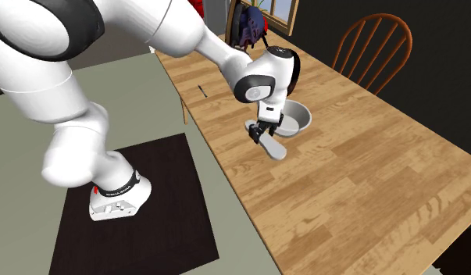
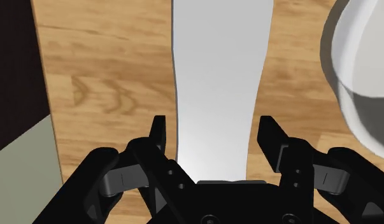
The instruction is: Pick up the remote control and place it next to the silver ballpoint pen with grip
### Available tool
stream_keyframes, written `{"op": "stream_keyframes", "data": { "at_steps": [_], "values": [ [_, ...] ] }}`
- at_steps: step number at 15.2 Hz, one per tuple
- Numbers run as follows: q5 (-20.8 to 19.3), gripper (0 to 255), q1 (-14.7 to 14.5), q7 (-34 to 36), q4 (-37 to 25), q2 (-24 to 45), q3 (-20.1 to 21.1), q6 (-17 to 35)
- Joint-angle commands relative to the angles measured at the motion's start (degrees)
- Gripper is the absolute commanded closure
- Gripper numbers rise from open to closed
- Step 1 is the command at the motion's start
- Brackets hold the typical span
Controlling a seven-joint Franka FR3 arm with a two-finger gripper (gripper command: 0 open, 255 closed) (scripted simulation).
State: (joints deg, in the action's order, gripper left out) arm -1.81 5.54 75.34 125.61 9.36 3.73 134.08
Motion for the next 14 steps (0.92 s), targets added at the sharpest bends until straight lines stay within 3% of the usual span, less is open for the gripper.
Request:
{"op": "stream_keyframes", "data": {
  "at_steps": [1,14],
  "values": [
    [0.03,255,-1.37,2.46,3.48,-2.4,1.0,1.07],
    [2.72,255,-10.59,18.61,17.43,-13.6,9.89,3.81]
  ]
}}
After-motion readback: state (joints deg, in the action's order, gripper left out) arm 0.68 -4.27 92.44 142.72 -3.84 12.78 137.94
